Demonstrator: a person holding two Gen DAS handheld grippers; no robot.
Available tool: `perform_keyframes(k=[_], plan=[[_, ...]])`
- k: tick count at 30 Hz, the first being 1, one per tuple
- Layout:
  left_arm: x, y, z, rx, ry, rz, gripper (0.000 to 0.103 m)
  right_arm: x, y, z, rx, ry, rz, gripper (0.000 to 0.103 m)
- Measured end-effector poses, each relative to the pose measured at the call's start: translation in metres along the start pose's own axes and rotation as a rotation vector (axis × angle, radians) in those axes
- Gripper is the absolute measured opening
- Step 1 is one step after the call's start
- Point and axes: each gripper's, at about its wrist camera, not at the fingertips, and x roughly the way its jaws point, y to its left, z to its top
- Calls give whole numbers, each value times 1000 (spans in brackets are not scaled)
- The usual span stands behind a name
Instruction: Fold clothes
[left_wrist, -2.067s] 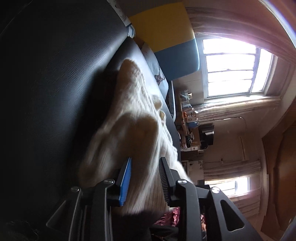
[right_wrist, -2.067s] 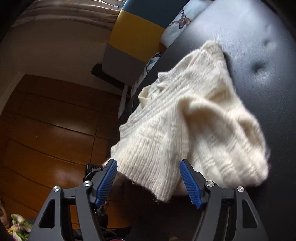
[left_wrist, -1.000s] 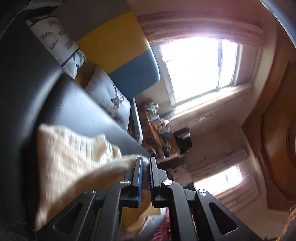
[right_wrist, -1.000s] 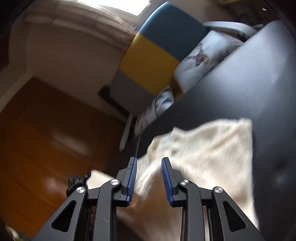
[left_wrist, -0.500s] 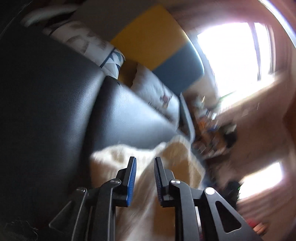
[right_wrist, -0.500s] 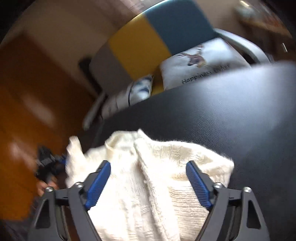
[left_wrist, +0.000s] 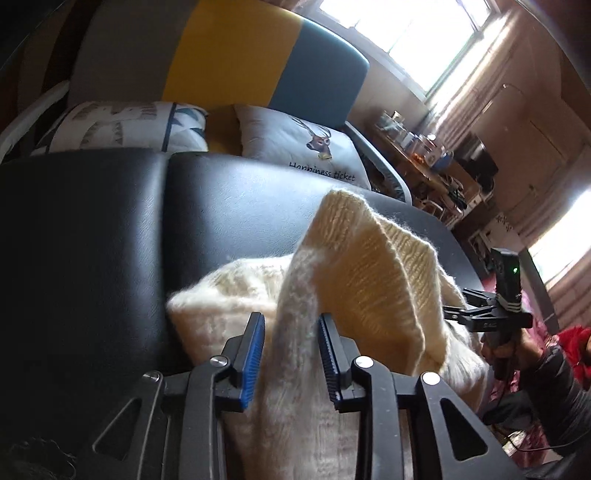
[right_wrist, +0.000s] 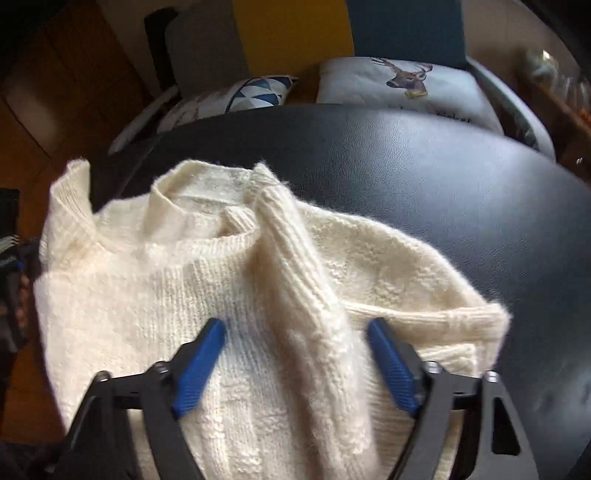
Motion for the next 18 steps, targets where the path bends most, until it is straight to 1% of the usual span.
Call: perform_keyframes(k=[2, 4, 5, 6, 7, 8, 9, 10, 11, 13, 15, 16, 18], plan=[[7, 0, 3, -9, 11, -3, 29, -1, 6, -2, -16, -5, 13, 95], [12, -2, 4, -33, 26, -8, 29, -1, 9, -4, -24, -3, 1, 95], [15, -2, 4, -48, 36, -7, 27, -2, 9, -4, -15, -1, -8, 94], [18, -3, 4, -63, 46, -5, 21, -3, 8, -3, -3, 1, -17, 84], [17, -3, 3, -69, 35, 14, 16, -4, 8, -2, 9, 2, -27, 75], [15, -2, 2, -85, 25, 22, 12, -7, 7, -1, 21, -7, -41, 52], [13, -1, 0, -102, 14, 29, 9, -13, 7, -2, 23, -19, -56, 35], [11, 0, -1, -119, 3, 36, 8, -18, 8, -2, 23, -30, -72, 27], [5, 1, -2, -140, -21, 37, 7, -25, 10, -2, 16, -46, -90, 16], [-8, 3, -2, -167, -64, 34, 6, -46, 15, -2, 9, -100, -105, 13], [-19, 5, -1, -197, -99, 34, 6, -69, 15, 0, 25, -176, -122, 11], [-25, 5, -1, -211, -117, 34, 6, -73, 8, -1, 50, -188, -143, 11], [-21, 10, 0, -232, -108, 87, 6, -73, -8, -4, 107, -192, -191, 11]])
